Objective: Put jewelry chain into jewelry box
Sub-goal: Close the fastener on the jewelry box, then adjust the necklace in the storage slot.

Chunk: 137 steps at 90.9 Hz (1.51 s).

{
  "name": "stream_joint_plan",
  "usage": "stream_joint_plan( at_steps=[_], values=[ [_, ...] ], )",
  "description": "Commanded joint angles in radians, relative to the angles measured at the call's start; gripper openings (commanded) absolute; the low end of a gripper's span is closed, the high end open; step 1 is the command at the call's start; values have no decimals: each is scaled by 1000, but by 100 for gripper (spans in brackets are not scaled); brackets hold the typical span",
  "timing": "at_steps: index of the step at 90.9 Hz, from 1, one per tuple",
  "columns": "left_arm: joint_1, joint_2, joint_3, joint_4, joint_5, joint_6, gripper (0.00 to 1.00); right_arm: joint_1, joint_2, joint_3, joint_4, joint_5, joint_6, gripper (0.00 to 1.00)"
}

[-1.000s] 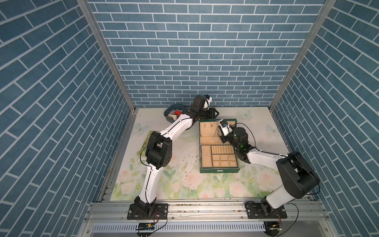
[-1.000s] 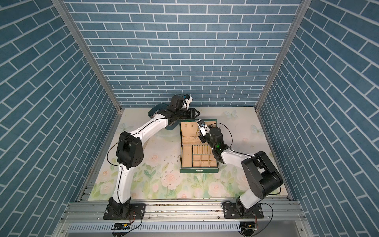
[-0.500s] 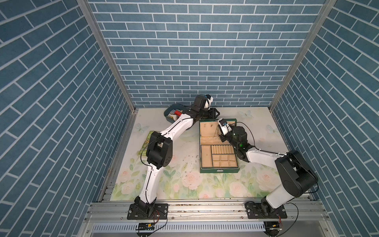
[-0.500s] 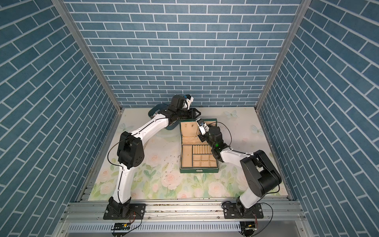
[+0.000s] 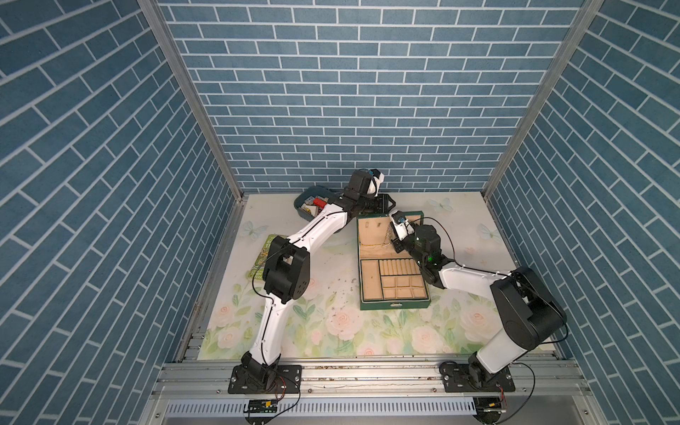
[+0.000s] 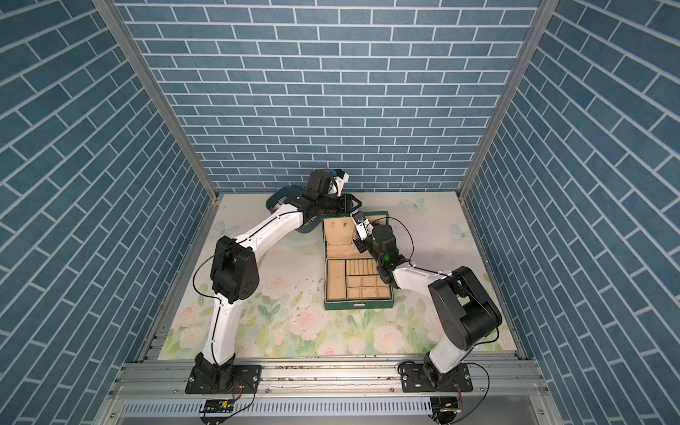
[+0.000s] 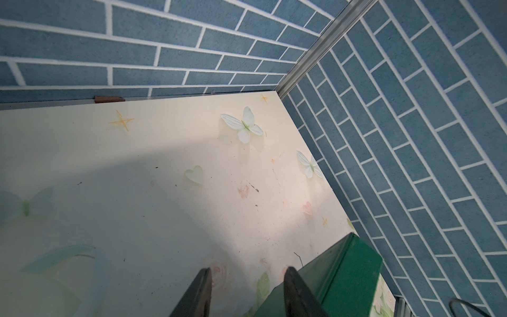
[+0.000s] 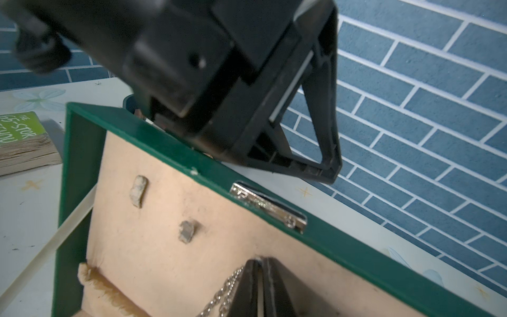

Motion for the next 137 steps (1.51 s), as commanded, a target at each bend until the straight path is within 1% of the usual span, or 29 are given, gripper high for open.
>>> stream_joint_plan(
  at_steps=[1,17,29,52,66,74,81,95,106,112,117,123,127,131,137],
  values=[
    [-12,20,23,-30,5,18,47,-1,-1,19,18,23,34,12],
    [-11,14,31,-38,-15,19,49,-1,-71,-34,12,2,61,18],
    [-9,12,53,-53,-44,19,53,3,-128,-77,-3,-10,86,24],
    [-5,-13,100,-86,-108,18,61,13,-231,-137,-24,-16,149,34],
    [-5,-61,106,-128,-180,35,64,15,-317,-185,-26,-9,209,37],
    [-5,-119,61,-135,-234,52,64,15,-382,-230,-36,7,243,40],
    [-6,-189,-5,-128,-269,69,64,15,-441,-270,-57,35,279,42],
    [-24,-356,-194,-104,-347,127,64,15,-539,-320,-165,140,395,45],
    [-79,-495,-357,-94,-430,227,64,12,-581,-334,-266,213,513,46],
    [-135,-552,-439,-97,-460,296,64,12,-591,-339,-316,242,570,46],
    [-200,-580,-494,-115,-502,364,64,10,-593,-341,-363,260,603,46],
    [-284,-582,-529,-155,-571,431,64,7,-596,-339,-409,298,636,46],
    [-331,-559,-534,-180,-614,461,61,1,-596,-339,-435,322,657,46],
    [-366,-524,-524,-216,-646,487,57,-7,-599,-339,-461,337,679,46],
    [-400,-462,-496,-258,-697,503,56,-20,-611,-348,-480,339,709,46]
  ],
)
